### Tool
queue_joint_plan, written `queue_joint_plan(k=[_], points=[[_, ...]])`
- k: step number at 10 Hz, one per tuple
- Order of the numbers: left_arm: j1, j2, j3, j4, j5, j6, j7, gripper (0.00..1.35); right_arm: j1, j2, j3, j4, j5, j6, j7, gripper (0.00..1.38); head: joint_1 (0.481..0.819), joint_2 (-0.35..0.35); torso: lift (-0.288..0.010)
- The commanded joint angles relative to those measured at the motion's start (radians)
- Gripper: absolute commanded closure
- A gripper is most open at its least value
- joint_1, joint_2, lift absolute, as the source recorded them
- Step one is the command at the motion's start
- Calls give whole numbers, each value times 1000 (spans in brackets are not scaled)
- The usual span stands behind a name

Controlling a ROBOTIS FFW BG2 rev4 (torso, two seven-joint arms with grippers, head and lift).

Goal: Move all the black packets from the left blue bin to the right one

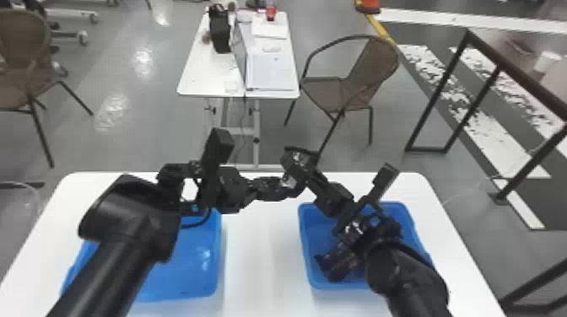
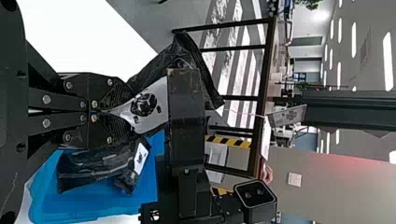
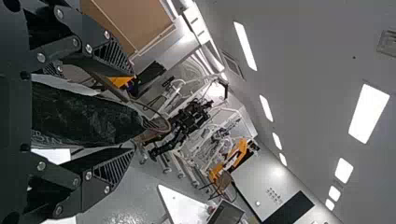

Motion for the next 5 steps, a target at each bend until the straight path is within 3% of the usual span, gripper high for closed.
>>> queue_joint_plan(k=[1, 2, 5], points=[[-2, -3, -1, 1, 4, 2, 0, 1208, 0, 2, 0, 4, -2, -30, -19, 1182, 695, -128, 0], [0, -3, 0, 1, 4, 2, 0, 1208, 8, 10, 0, 9, -22, -55, -32, 1291, 695, -130, 0], [15, -3, 14, 1, 37, -11, 26, 1159, 22, 11, 0, 12, -59, -65, -32, 1291, 695, -137, 0]])
